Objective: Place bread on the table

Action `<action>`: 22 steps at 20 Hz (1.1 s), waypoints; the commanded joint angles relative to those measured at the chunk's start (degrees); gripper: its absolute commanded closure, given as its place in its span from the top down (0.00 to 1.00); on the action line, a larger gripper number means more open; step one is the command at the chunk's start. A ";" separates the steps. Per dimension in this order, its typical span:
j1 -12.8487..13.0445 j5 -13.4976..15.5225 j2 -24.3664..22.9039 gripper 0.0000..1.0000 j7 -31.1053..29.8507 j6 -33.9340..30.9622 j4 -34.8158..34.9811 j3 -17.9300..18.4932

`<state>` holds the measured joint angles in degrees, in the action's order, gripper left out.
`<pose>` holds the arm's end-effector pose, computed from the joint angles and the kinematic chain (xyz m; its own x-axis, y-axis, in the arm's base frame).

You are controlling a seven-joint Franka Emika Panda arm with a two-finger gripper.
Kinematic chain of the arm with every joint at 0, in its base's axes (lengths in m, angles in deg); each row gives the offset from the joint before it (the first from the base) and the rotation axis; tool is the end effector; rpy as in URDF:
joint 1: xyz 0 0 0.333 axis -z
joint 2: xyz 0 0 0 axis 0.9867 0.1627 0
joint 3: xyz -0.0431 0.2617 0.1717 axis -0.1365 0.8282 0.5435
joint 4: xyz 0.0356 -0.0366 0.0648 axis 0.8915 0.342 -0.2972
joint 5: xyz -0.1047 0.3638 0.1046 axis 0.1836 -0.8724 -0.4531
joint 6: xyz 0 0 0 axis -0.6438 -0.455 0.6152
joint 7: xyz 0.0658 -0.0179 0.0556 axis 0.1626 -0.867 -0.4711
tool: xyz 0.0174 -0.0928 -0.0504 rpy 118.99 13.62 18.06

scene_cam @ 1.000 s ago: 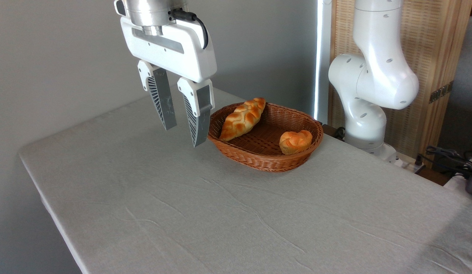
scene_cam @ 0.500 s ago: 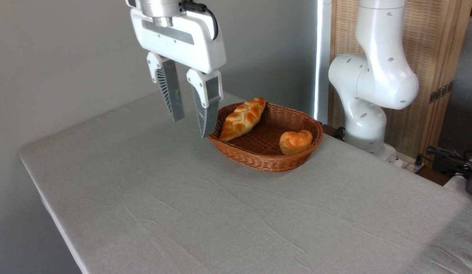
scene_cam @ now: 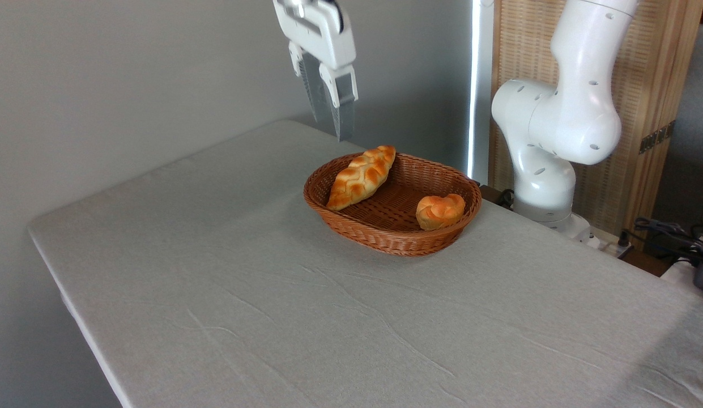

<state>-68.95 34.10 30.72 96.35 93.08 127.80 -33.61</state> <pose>0.3570 -0.2003 0.5831 0.5361 -0.8440 -0.0171 -0.8388 -0.5349 0.1019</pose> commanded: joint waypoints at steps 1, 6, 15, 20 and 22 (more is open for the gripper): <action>0.97 5.07 -0.09 1.00 -11.05 3.37 6.44 -3.20; 1.15 7.55 0.08 1.00 -18.65 6.44 14.52 -6.11; 1.24 7.37 1.05 1.00 -18.82 13.83 20.07 -7.78; 1.24 7.37 2.10 0.89 -18.91 14.88 20.16 -7.87; 1.32 7.37 2.36 0.83 -18.91 15.23 20.16 -7.87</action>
<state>-67.84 40.58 32.40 78.35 106.22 147.58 -41.43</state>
